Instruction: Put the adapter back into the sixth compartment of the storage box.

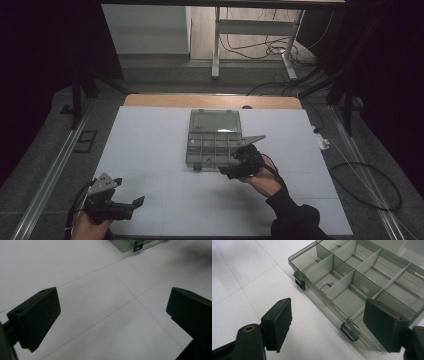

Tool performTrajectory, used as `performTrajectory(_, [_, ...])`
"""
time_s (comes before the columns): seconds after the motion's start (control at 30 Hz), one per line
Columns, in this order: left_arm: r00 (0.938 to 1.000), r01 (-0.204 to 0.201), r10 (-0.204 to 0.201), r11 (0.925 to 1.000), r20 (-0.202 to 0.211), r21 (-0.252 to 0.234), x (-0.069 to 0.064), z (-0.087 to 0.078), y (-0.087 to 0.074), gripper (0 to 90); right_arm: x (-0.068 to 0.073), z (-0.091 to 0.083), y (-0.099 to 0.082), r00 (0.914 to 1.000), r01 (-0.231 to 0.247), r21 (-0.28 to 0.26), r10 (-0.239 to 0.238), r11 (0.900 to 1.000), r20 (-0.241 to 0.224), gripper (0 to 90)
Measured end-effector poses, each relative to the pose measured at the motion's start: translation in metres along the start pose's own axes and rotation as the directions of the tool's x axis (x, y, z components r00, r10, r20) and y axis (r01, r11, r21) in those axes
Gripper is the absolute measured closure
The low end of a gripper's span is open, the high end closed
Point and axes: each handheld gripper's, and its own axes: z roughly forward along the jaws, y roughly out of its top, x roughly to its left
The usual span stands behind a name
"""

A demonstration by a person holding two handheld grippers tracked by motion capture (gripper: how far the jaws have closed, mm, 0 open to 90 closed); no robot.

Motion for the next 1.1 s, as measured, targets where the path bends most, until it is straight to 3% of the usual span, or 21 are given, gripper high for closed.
performTrajectory(0.9, [1.0000, 0.004, -0.004, 1.0000, 0.002, -0.001, 0.000, 0.000, 0.000, 0.0, -0.008, -0.034, -0.032, 0.9994, -0.032, 0.020, 0.031, 0.9993, 0.017, 6.0])
performTrajectory(1.1, [1.0000, 0.008, -0.008, 1.0000, 0.005, -0.004, 0.001, 0.000, 0.000, 0.0, -0.009, -0.042, -0.039, 0.9988, -0.027, 0.020, 0.026, 0.9994, 0.042, 2.6])
